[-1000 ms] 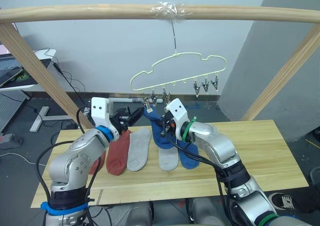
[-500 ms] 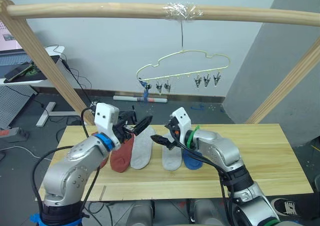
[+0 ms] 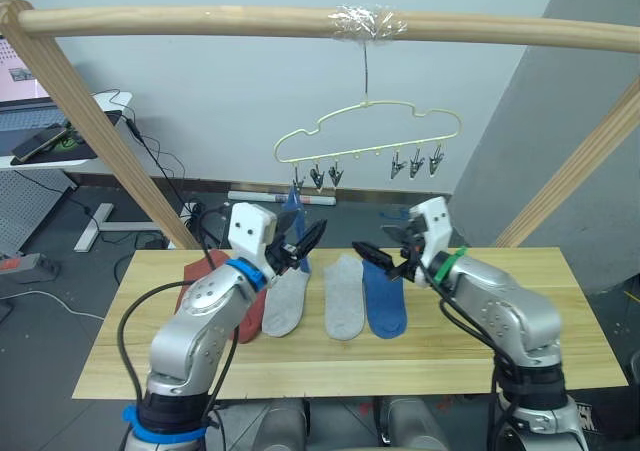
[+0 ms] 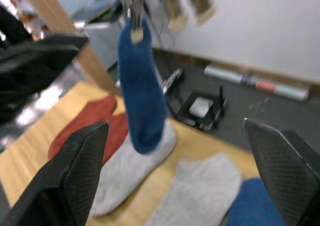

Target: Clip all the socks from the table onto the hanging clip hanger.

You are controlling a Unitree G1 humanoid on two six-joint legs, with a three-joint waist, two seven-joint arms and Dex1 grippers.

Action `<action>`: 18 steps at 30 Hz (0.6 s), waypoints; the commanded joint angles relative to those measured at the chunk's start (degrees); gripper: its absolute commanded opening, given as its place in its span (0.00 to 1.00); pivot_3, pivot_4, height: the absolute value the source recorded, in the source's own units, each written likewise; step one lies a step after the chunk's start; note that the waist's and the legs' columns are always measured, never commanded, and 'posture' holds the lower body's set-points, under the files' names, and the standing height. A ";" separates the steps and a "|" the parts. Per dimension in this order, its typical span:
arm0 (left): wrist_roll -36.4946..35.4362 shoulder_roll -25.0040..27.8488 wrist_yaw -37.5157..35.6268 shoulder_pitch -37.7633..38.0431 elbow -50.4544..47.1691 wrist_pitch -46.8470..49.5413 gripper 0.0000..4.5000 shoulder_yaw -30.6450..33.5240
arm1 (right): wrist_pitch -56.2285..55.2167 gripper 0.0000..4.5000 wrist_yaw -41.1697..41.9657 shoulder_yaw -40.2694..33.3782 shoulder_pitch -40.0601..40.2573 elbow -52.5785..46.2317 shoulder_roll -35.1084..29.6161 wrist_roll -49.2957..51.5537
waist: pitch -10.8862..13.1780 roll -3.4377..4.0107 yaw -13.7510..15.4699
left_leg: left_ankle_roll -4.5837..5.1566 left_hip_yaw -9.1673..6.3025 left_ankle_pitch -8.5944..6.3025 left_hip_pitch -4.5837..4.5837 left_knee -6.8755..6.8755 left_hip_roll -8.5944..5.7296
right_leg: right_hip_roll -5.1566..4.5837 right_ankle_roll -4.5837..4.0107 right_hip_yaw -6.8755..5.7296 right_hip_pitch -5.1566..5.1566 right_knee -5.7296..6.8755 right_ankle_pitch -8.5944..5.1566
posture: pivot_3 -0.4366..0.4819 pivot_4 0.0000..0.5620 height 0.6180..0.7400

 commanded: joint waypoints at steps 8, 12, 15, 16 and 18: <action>7.98 -4.69 0.75 -5.72 10.95 -10.65 0.55 -1.44 | -7.59 1.00 3.68 -0.84 1.11 -6.79 -5.02 3.89 | 0.00 0.00 -1.20 | 0.01 0.01 0.00 0.01 0.02 0.01 | 0.02 0.01 0.00 0.01 0.02 0.00 | 0.37 0.25 1.00; 10.31 -6.79 1.93 -8.68 17.11 -14.94 0.55 -0.51 | -8.79 1.00 3.73 -2.85 -0.55 -7.63 -5.12 7.00 | 0.01 -0.01 -1.36 | 0.01 0.01 0.01 0.00 0.05 0.00 | 0.02 0.05 0.01 0.03 0.01 0.02 | 0.36 0.26 1.00; 11.77 -7.98 1.59 -10.54 21.18 -18.01 0.55 -0.75 | -9.55 1.00 3.49 -2.71 -1.33 -7.79 -5.48 7.72 | 0.01 -0.01 -1.38 | 0.02 0.01 0.00 0.00 0.04 0.00 | 0.02 0.05 0.00 0.03 -0.01 0.02 | 0.36 0.26 1.00; 12.22 -8.30 1.64 -11.06 22.31 -18.82 0.55 -0.70 | -9.77 1.00 3.30 -2.60 -1.53 -7.77 -5.59 7.86 | 0.01 -0.01 -1.39 | 0.02 0.00 0.00 0.00 0.03 0.00 | 0.02 0.05 0.00 0.03 -0.01 0.02 | 0.36 0.26 1.00; 13.46 -8.61 2.02 -12.14 24.85 -20.54 0.55 -0.58 | -9.68 1.00 2.39 -2.63 -2.08 -7.53 -5.32 8.14 | 0.01 -0.01 -1.38 | 0.02 0.00 0.00 -0.01 0.02 0.00 | 0.02 0.05 0.00 0.02 -0.01 0.02 | 0.35 0.26 1.00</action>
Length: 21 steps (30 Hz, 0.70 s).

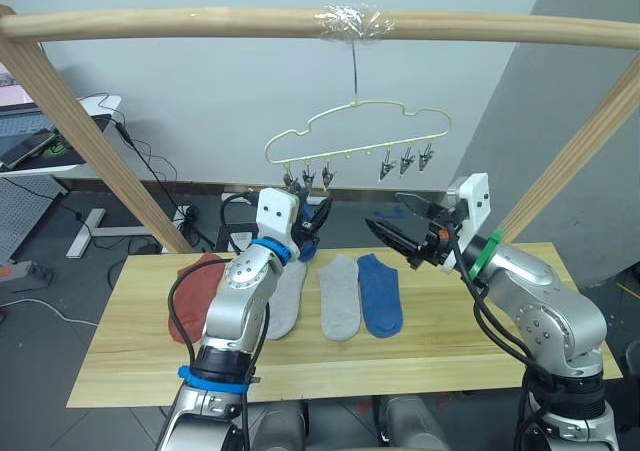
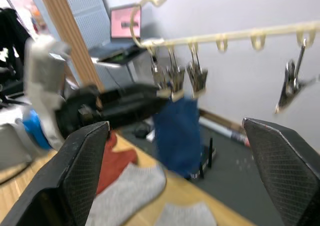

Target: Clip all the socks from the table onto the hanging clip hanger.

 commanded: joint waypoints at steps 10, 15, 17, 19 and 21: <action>3.44 -1.28 1.64 -4.57 7.23 -7.52 0.55 2.16 | -1.19 1.00 -2.95 -0.29 -3.16 -1.23 -0.24 1.22 | 0.01 0.00 -0.14 | 0.00 0.00 0.00 0.00 0.02 0.00 | 0.00 0.01 0.00 0.00 0.00 0.01 | 0.34 0.27 1.00; 3.99 -1.67 1.82 -6.66 10.54 -9.33 0.55 2.90 | -1.88 1.00 -2.89 0.17 -2.87 -1.19 -0.83 0.57 | 0.01 0.00 -0.17 | 0.00 -0.01 0.00 0.00 0.02 0.00 | 0.00 0.02 0.00 0.00 0.01 0.01 | 0.34 0.27 1.00; 4.21 -1.98 2.05 -8.04 12.25 -10.19 0.55 3.25 | -2.06 1.00 -2.70 0.14 -2.49 -1.63 -0.79 1.04 | 0.01 -0.01 -0.17 | 0.00 0.00 0.00 0.00 0.03 -0.01 | 0.00 0.02 0.00 0.00 0.01 0.01 | 0.34 0.27 1.00; 4.42 -2.21 2.12 -9.24 13.79 -11.08 0.55 3.44 | -2.16 1.00 -2.60 0.11 -2.40 -1.83 -0.93 1.25 | 0.01 -0.01 -0.24 | 0.00 0.00 0.00 0.00 0.02 -0.01 | 0.00 0.03 0.00 0.00 0.01 0.01 | 0.33 0.28 1.00; 4.56 -2.37 2.06 -10.25 15.15 -11.90 0.55 3.63 | -2.30 1.00 -2.57 0.17 -2.48 -1.74 -1.16 1.15 | 0.01 -0.01 -0.36 | 0.00 0.00 0.00 0.00 0.02 -0.01 | 0.00 0.03 0.00 0.00 0.01 0.01 | 0.33 0.28 1.00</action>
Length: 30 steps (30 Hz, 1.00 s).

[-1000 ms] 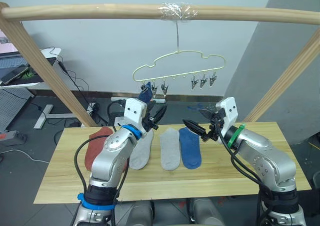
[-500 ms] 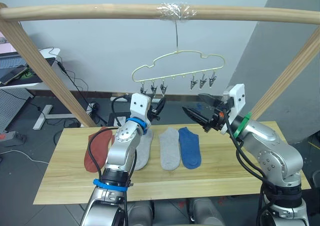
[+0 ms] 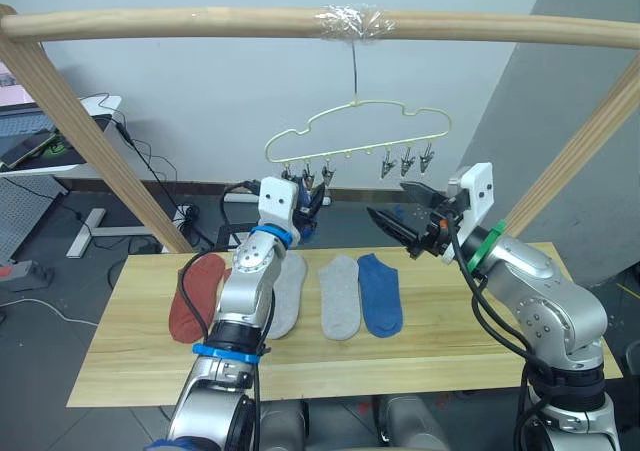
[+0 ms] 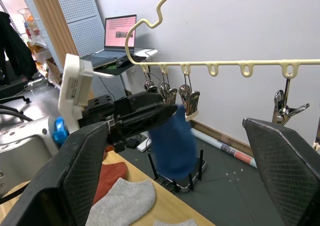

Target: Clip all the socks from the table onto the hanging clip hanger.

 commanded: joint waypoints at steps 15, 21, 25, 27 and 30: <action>0.79 -0.22 -0.29 -3.23 2.60 -5.07 0.55 1.20 | -1.55 1.00 -0.08 -0.71 -0.20 -1.61 -0.60 1.57 | 0.01 0.00 -1.23 | 0.00 0.00 0.00 0.00 -0.01 0.00 | 0.00 0.01 0.00 0.00 0.00 0.00 | 0.32 0.28 1.00; 0.76 -0.59 -0.53 -0.75 -0.32 -4.20 0.55 0.97 | -1.58 1.00 -0.19 -0.77 0.04 -1.66 -0.52 1.60 | 0.01 0.00 -1.37 | 0.00 -0.01 0.00 0.00 -0.02 0.00 | 0.00 0.01 0.00 0.00 0.00 0.00 | 0.32 0.28 1.00; 0.76 -0.83 0.03 0.25 -1.90 -3.24 0.55 1.00 | -1.57 1.00 -0.17 -0.70 0.10 -1.60 -0.46 1.64 | 0.01 0.00 -1.36 | 0.00 -0.01 0.00 0.00 -0.01 0.00 | 0.00 0.01 0.00 0.00 0.01 0.00 | 0.33 0.27 1.00; 0.80 -0.94 0.19 1.09 -2.99 -2.75 0.55 0.88 | -1.57 1.00 -0.22 -0.62 0.09 -1.62 -0.40 1.65 | 0.01 0.00 -1.36 | 0.00 -0.01 0.00 0.00 -0.01 0.00 | 0.00 0.01 0.00 0.00 0.01 0.00 | 0.33 0.27 1.00; 0.89 -1.11 0.24 2.74 -4.44 -2.15 0.55 0.63 | -1.55 1.00 -0.30 -0.47 -0.18 -1.54 -0.26 1.64 | 0.01 0.00 -1.35 | 0.00 -0.01 0.00 0.00 -0.02 0.00 | 0.00 0.01 0.01 0.00 0.00 0.00 | 0.33 0.27 1.00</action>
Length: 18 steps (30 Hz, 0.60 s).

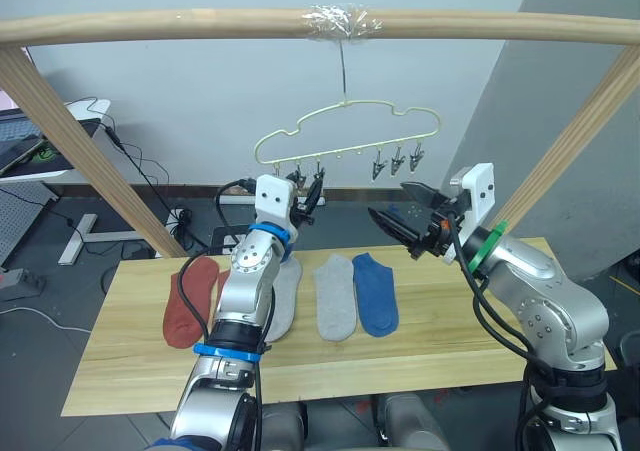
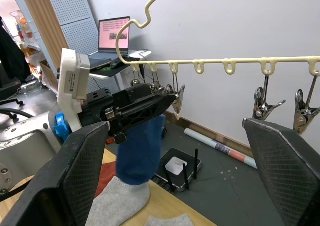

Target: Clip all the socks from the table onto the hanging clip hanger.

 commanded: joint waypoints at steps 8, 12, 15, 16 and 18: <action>1.09 0.15 1.38 1.06 -2.35 0.50 0.55 0.19 | -1.39 1.00 -0.07 -0.06 -0.73 -1.43 0.02 1.24 | 0.00 0.00 0.01 | 0.00 0.00 0.00 0.00 0.02 -0.01 | 0.00 0.00 0.00 0.00 0.01 0.00 | 0.33 0.27 1.00; 1.26 0.07 1.72 0.05 -0.96 -0.53 0.55 0.66 | -1.43 1.00 -0.08 -0.04 -0.95 -1.32 0.00 1.20 | 0.00 0.00 0.01 | 0.00 -0.01 0.00 0.00 0.01 0.00 | 0.00 0.00 -0.01 0.00 0.00 0.00 | 0.33 0.26 1.00; 1.38 -0.05 1.98 -0.74 -0.01 -1.29 0.47 1.00 | -1.33 1.00 -0.20 -0.09 -0.95 -1.50 -0.08 1.27 | 0.00 0.00 0.01 | 0.00 -0.01 0.00 -0.01 0.01 -0.01 | 0.00 0.01 -0.01 0.00 0.00 0.00 | 0.33 0.26 1.00; 1.45 -0.10 2.04 -1.05 0.37 -1.41 0.43 1.03 | -1.29 1.00 -0.28 -0.11 -1.01 -1.52 -0.11 1.29 | 0.00 0.00 0.01 | 0.00 0.00 0.00 -0.01 0.01 -0.01 | 0.00 0.01 -0.01 0.00 0.00 0.00 | 0.32 0.26 1.00; 1.65 -0.19 2.25 -1.53 0.97 -1.63 0.29 1.09 | -1.26 1.00 -0.39 -0.18 -1.11 -1.55 -0.19 1.29 | 0.00 0.00 0.00 | 0.00 0.00 0.00 0.00 0.01 -0.01 | 0.00 0.01 -0.01 0.00 0.00 0.00 | 0.31 0.26 1.00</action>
